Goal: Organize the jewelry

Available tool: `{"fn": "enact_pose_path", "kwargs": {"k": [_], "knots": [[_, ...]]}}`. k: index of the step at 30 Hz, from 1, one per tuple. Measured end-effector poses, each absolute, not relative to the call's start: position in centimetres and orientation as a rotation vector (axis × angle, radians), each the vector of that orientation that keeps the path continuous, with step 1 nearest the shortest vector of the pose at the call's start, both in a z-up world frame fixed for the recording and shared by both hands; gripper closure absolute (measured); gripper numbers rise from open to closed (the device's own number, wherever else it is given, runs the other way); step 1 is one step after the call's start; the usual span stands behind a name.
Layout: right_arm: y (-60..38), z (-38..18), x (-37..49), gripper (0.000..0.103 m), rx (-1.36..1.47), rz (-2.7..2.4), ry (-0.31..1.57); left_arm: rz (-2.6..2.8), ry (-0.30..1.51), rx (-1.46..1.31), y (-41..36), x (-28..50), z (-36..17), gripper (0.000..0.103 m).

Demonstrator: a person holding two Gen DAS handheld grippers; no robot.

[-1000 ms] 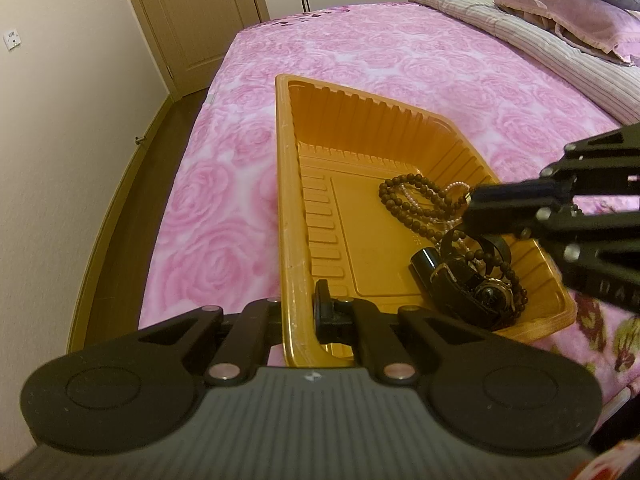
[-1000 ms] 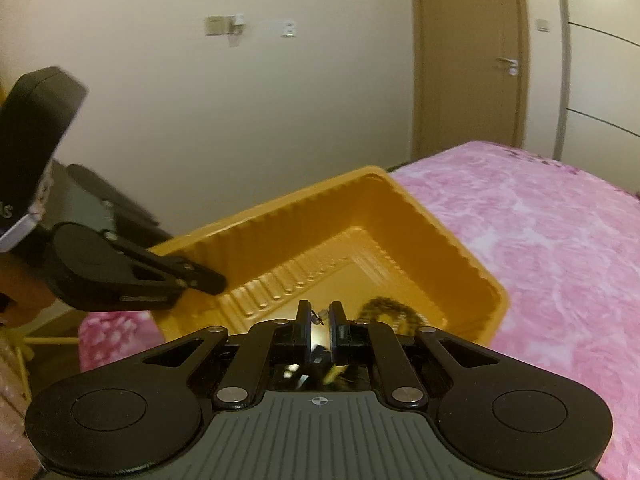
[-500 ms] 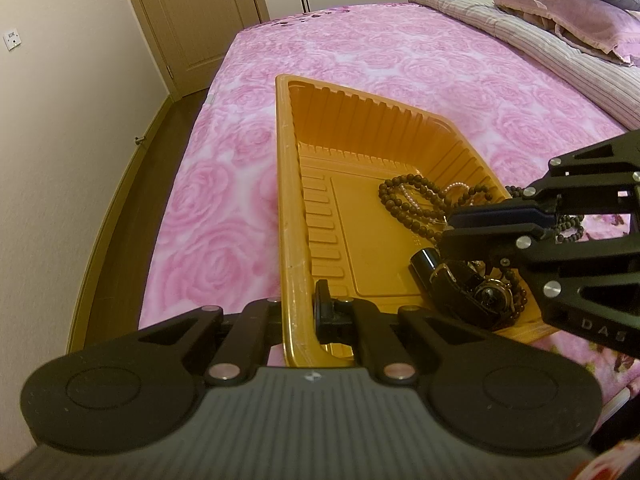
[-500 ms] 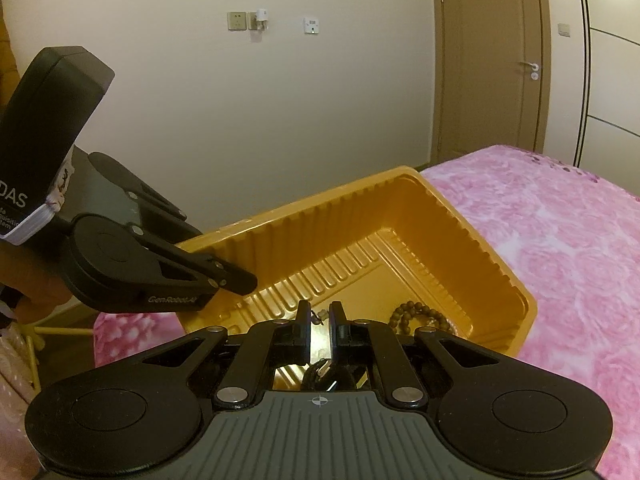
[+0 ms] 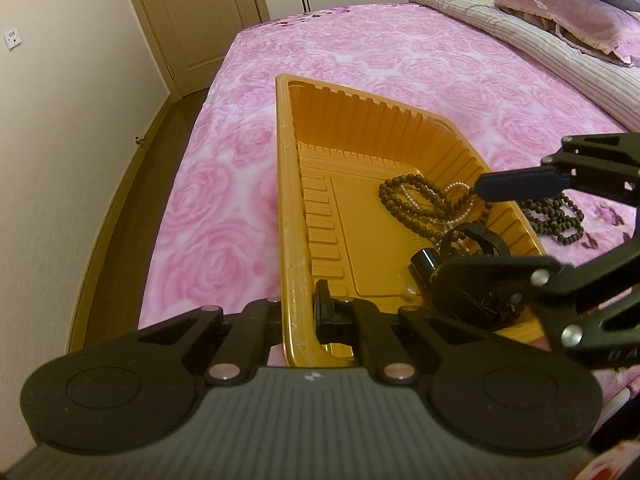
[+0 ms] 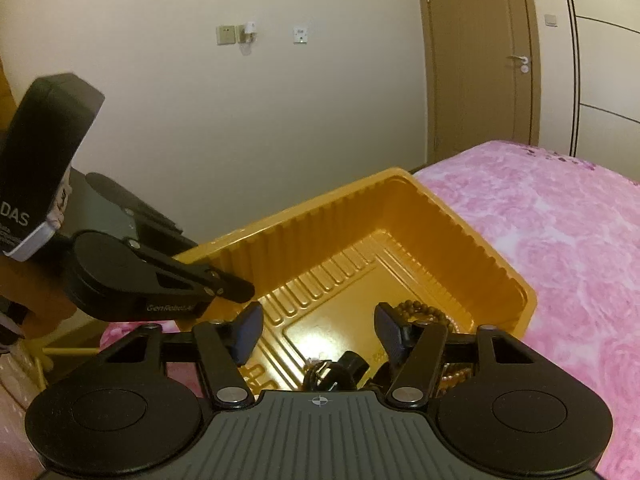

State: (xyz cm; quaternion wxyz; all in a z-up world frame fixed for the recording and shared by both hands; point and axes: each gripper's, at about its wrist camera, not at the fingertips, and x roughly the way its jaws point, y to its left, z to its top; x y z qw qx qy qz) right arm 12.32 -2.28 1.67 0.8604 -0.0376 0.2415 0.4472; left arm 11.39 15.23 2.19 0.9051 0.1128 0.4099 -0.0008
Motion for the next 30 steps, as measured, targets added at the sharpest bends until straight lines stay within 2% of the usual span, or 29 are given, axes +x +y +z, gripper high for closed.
{"fn": "enact_pose_path", "kwargs": {"k": [10,22,26,30], "knots": [[-6.9,1.3,12.1,0.042,-0.041,0.806,0.516,-0.002,0.845,0.232,15.1,11.4,2.2,0.099],[-17.8,-3.5,11.8,0.044,0.028,0.444,0.661,-0.001,0.843,0.233,15.0,11.3,2.3,0.100],[-19.2,-4.0,12.1,0.065,0.001,0.415,0.667,0.000,0.843,0.232,15.0,11.3,2.3,0.100],[-18.4,-4.6,13.4,0.078,-0.042,0.421,0.678,-0.001,0.843,0.233,15.0,11.3,2.3,0.100]]}}
